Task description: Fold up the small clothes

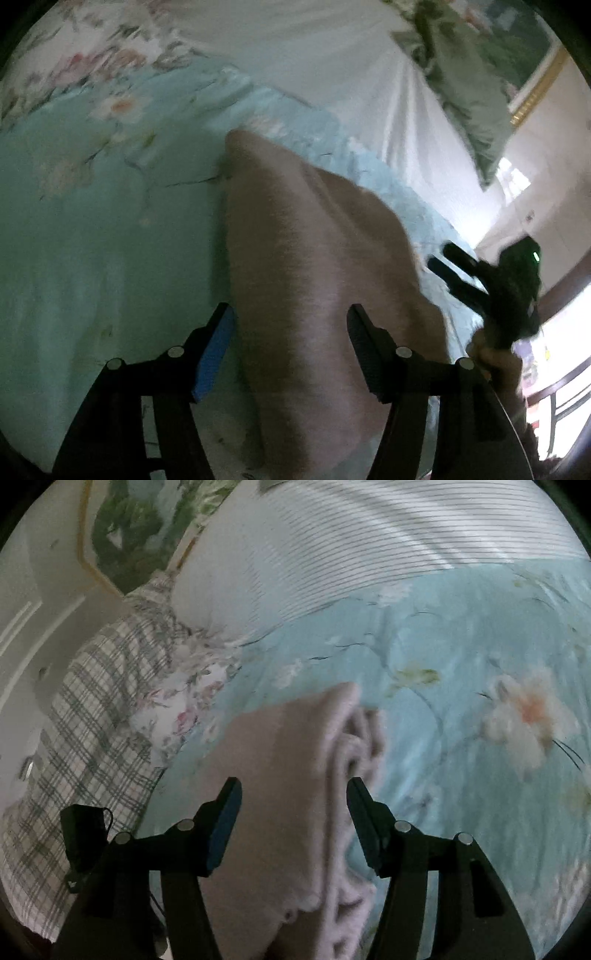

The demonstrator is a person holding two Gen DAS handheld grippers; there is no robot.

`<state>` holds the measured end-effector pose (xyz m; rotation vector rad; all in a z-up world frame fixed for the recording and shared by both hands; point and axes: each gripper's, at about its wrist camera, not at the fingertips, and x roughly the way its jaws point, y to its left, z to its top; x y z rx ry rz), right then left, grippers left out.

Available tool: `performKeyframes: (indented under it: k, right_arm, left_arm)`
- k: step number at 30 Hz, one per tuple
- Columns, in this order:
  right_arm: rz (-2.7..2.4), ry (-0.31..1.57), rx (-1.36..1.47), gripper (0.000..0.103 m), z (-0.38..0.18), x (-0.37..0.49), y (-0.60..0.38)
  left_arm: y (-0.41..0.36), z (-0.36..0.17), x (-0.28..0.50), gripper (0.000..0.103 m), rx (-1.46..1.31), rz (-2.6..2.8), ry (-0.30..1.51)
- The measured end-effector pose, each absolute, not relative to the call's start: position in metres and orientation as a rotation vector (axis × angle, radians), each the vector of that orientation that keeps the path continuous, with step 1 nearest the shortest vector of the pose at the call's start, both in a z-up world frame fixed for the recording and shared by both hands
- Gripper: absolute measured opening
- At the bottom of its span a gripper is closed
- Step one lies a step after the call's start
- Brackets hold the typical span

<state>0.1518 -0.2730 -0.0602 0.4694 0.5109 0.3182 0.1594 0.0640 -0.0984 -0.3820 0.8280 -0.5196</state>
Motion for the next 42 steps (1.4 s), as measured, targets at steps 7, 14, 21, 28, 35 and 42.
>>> performKeyframes:
  k: [7, 14, 21, 28, 35, 42]
  right_arm:
    - [0.264, 0.632, 0.47, 0.06, -0.081, 0.204, -0.273]
    - [0.347, 0.575, 0.585, 0.008, -0.075, 0.219, -0.284]
    - [0.271, 0.559, 0.574, 0.01, -0.083, 0.203, -0.29]
    - [0.193, 0.544, 0.577, 0.016, -0.073, 0.175, -0.291]
    - [0.326, 0.523, 0.467, 0.021, -0.045, 0.159, -0.24]
    - [0.151, 0.662, 0.473, 0.0, -0.108, 0.196, -0.254]
  left_arm:
    - [0.046, -0.091, 0.146, 0.06, -0.329, -0.66, 0.805]
    - [0.029, -0.097, 0.144, 0.055, -0.282, -0.7, 0.832]
    - [0.025, -0.106, 0.141, 0.055, -0.25, -0.74, 0.855]
    - [0.024, -0.113, 0.139, 0.052, -0.274, -0.72, 0.895]
    - [0.027, -0.084, 0.162, 0.052, -0.309, -0.658, 0.815]
    - [0.019, -0.117, 0.223, 0.028, -0.293, -0.509, 0.944]
